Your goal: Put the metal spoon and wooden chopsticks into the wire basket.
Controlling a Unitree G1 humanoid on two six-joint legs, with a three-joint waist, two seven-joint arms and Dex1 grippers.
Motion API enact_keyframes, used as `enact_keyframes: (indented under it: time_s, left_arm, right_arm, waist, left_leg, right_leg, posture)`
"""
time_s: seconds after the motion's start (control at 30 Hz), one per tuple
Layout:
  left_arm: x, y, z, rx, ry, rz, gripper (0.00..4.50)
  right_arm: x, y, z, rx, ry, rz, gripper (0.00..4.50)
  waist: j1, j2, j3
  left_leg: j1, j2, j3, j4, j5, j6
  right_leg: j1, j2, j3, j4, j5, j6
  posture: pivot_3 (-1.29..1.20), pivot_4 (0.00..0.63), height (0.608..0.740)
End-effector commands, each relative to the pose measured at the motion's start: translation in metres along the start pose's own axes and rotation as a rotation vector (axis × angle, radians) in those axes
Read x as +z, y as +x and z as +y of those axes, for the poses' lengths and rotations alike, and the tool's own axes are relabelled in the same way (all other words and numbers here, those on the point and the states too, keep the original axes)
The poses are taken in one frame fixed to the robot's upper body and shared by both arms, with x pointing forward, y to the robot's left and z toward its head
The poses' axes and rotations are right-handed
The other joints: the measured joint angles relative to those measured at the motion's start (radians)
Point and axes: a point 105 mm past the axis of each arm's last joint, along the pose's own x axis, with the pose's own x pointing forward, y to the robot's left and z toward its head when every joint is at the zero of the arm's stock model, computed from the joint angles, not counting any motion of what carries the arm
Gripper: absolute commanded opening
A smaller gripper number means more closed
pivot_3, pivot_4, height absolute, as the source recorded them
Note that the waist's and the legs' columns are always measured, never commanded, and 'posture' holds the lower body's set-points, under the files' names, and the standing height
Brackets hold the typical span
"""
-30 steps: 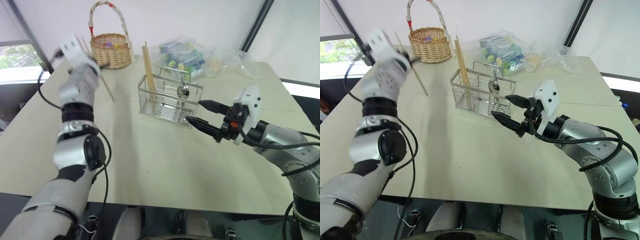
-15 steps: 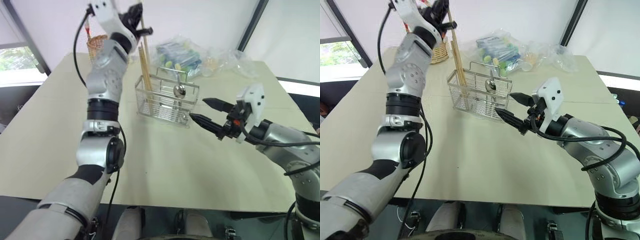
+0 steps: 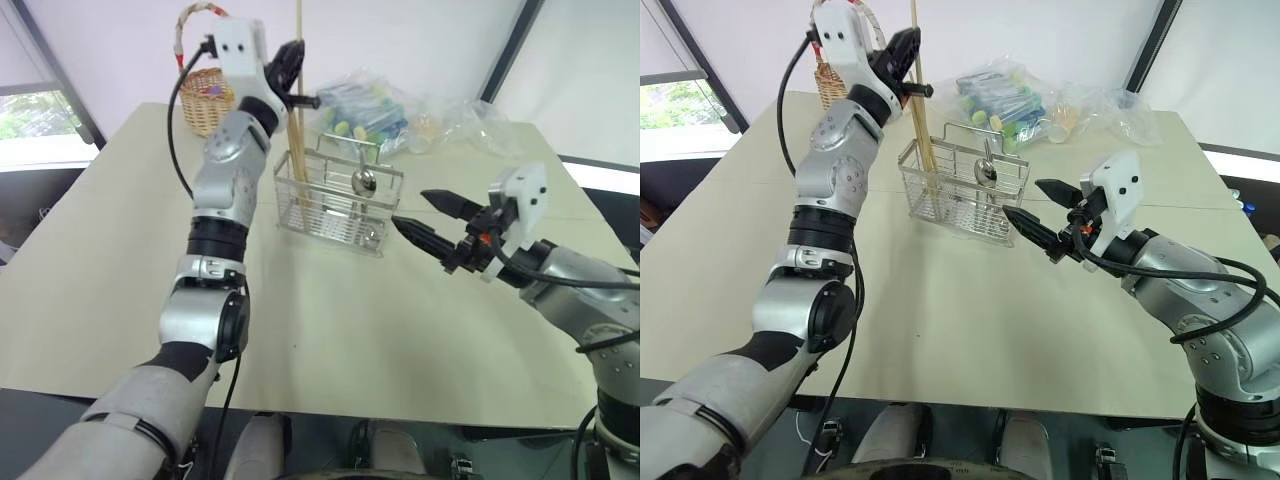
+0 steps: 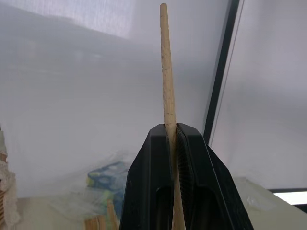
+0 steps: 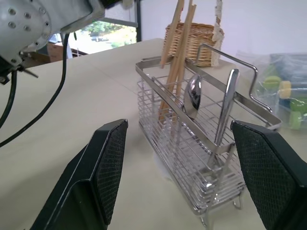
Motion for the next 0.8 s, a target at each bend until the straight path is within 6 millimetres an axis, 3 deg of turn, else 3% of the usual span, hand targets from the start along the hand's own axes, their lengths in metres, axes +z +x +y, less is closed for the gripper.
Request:
enact_keyframes:
  time_s: [0.03,0.2,0.23,0.43,0.57,0.63,0.8]
  left_arm:
    - [0.008,0.001,-0.008,-0.030,0.028,-0.042,1.59]
    - [0.012,-0.002,-0.007,-0.024,0.044,-0.055,4.15]
    - [0.014,-0.003,-0.006,-0.023,0.053,-0.061,4.45]
    - [0.053,-0.014,0.020,-0.042,0.116,-0.064,4.45]
    - [0.087,-0.039,0.056,-0.082,0.197,0.019,4.45]
    - [0.094,-0.054,0.062,-0.137,0.248,0.082,4.45]
    - [0.083,-0.138,0.075,-0.403,0.518,0.433,4.45]
  right_arm:
    - [0.015,-0.003,0.003,-0.001,-0.030,-0.058,3.54]
    - [0.016,-0.003,0.000,-0.006,-0.031,-0.056,3.54]
    - [0.016,-0.003,-0.001,-0.009,-0.033,-0.054,3.54]
    - [0.013,-0.006,-0.016,-0.019,-0.087,-0.010,3.54]
    - [0.014,-0.008,-0.032,-0.018,-0.129,0.019,3.54]
    - [0.014,-0.010,-0.036,-0.001,-0.141,0.033,3.54]
    - [0.005,-0.020,-0.042,0.092,-0.188,0.115,3.54]
  waist:
    - [0.000,0.000,0.000]
    - [0.000,0.000,0.000]
    - [-0.001,0.000,0.000]
    - [-0.004,0.001,0.000]
    - [-0.026,0.003,0.001]
    - [-0.031,0.003,0.002]
    - [-0.049,0.011,0.001]
  left_leg:
    - [0.000,0.000,0.000,0.000,0.000,0.000]
    - [0.000,0.000,0.000,0.000,0.000,0.000]
    - [0.000,0.000,0.000,0.000,0.000,0.000]
    - [0.000,0.000,0.000,0.000,0.000,0.000]
    - [0.001,0.001,0.000,-0.001,0.000,0.000]
    - [0.001,0.001,-0.001,-0.001,0.000,0.000]
    - [0.001,0.001,0.002,-0.002,0.000,0.000]
  right_leg:
    - [0.000,0.000,0.000,0.000,0.000,0.000]
    - [0.000,0.000,0.000,0.000,0.000,0.000]
    - [0.000,0.000,0.000,0.000,0.000,0.000]
    - [0.000,0.001,0.000,0.000,0.000,0.000]
    - [0.000,0.001,0.000,0.000,0.000,0.000]
    - [-0.001,0.001,0.000,0.000,0.000,0.000]
    - [0.000,0.000,0.001,-0.001,-0.001,-0.001]
  posture:
    - [0.00,0.150,0.628]
    - [0.00,0.150,0.628]
    - [0.00,0.150,0.628]
    - [0.00,0.150,0.628]
    - [0.00,0.150,0.628]
    - [0.00,0.150,0.628]
    - [0.00,0.150,0.628]
